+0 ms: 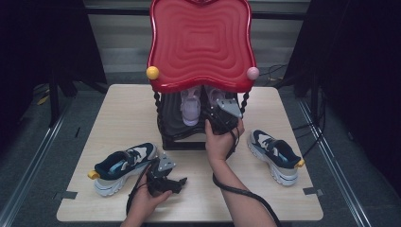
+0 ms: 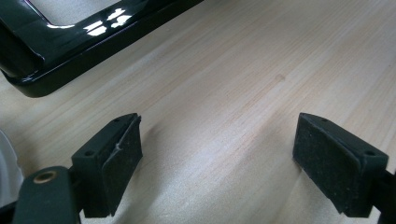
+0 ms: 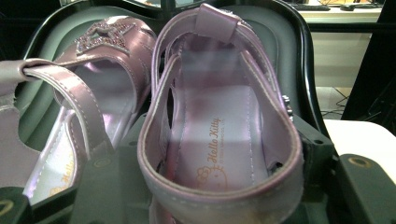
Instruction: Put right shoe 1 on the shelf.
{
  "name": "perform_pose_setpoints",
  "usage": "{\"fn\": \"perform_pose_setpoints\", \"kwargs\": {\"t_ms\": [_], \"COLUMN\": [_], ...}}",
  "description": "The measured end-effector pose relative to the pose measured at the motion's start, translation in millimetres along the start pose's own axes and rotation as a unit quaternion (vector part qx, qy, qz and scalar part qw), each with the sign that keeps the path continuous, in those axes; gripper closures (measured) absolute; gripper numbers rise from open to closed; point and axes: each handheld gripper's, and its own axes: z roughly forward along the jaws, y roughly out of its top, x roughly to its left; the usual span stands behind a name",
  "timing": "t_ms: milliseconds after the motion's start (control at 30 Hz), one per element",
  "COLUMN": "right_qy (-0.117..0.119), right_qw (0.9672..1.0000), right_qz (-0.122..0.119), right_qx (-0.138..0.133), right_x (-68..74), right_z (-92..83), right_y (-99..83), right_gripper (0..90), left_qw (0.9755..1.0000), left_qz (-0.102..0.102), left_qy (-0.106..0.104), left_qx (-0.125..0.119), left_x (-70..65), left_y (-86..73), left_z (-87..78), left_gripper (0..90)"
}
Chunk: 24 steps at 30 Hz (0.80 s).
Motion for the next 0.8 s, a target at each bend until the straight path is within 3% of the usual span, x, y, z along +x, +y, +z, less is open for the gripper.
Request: {"fn": "perform_pose_setpoints", "kwargs": {"t_ms": [467,800], "right_qy": [0.000,0.013], "right_qw": [0.9999,0.9996], "right_qz": [-0.013,-0.003], "right_qx": [0.007,0.025], "right_x": [8.7,7.0], "right_z": [5.8,6.5], "right_y": [-2.8,-1.2], "right_gripper": [36.4,33.8], "left_qw": [1.0000,1.0000], "left_qz": [0.001,0.001], "left_qy": [0.000,-0.001], "left_qx": [0.002,0.001], "left_x": [-0.1,-0.1], "left_y": [0.0,0.0], "left_z": [-0.2,-0.1], "left_gripper": [15.1,15.1]}}
